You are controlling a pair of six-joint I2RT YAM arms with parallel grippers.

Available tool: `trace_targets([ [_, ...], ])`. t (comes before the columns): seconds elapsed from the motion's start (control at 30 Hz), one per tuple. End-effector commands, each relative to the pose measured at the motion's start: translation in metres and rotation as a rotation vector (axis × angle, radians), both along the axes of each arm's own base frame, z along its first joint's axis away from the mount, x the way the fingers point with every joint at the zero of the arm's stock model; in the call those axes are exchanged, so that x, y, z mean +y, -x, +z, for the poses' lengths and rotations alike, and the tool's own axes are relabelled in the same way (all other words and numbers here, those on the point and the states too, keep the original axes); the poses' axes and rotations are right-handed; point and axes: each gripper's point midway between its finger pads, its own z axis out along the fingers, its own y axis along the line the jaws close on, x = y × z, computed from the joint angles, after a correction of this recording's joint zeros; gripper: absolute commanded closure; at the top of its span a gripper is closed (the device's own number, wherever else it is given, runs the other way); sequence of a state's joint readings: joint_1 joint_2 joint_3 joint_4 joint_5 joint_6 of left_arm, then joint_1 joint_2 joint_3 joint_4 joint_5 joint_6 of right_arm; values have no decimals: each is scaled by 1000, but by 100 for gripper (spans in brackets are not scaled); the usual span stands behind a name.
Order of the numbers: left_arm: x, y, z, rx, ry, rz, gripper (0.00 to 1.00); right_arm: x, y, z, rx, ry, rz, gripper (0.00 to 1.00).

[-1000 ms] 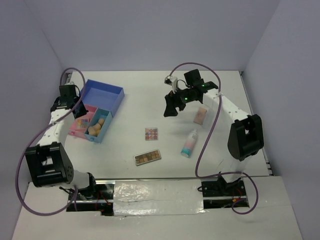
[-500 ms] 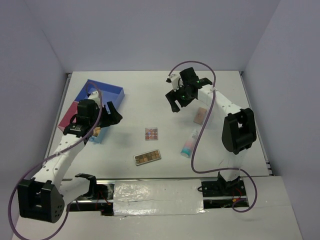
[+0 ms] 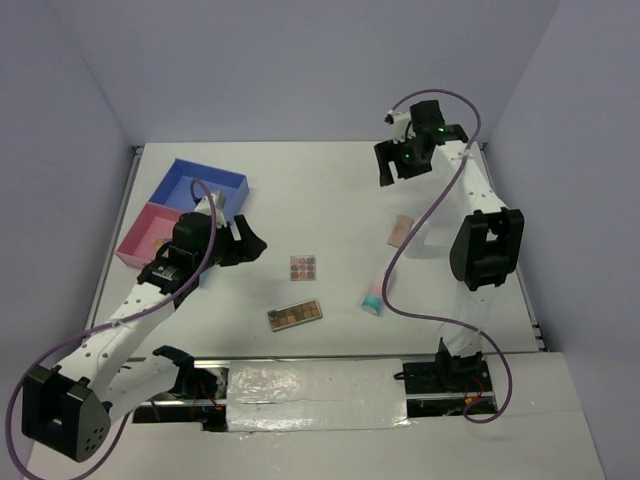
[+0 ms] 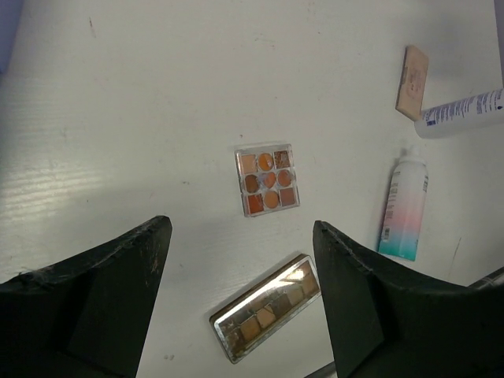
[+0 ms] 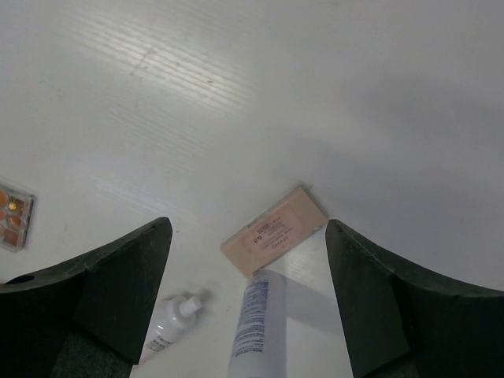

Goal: Organize the makeup

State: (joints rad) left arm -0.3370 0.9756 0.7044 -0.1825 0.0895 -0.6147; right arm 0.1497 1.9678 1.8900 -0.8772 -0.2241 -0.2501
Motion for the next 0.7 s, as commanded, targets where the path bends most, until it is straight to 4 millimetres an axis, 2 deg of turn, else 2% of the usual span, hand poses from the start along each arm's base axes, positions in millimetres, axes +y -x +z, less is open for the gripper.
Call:
trace_targets([
  [0.0, 2, 1, 17, -62, 35, 43, 15, -6, 10, -2, 58, -24, -122, 14],
  [0.07, 5, 4, 13, -60, 33, 53, 15, -15, 10, -8, 68, -6, -225, 13],
  [0.1, 5, 7, 14, -65, 44, 57, 14, -28, 5, -8, 48, 38, -291, 12],
  [0.23, 6, 12, 8, -51, 57, 61, 14, -54, -1, -14, 54, 38, -497, 10],
  [0.33, 6, 13, 9, -51, 52, 59, 15, -64, 0, -24, 94, 14, -574, 9],
  [0.43, 7, 13, 11, -55, 48, 61, 14, -57, 11, -40, 170, -27, -574, 9],
  [0.5, 7, 12, 12, -59, 53, 64, 14, -53, 24, -60, 238, -41, -587, 9],
  [0.67, 8, 15, 16, -71, 67, 74, 14, -58, 42, -101, 335, -7, -639, 9],
])
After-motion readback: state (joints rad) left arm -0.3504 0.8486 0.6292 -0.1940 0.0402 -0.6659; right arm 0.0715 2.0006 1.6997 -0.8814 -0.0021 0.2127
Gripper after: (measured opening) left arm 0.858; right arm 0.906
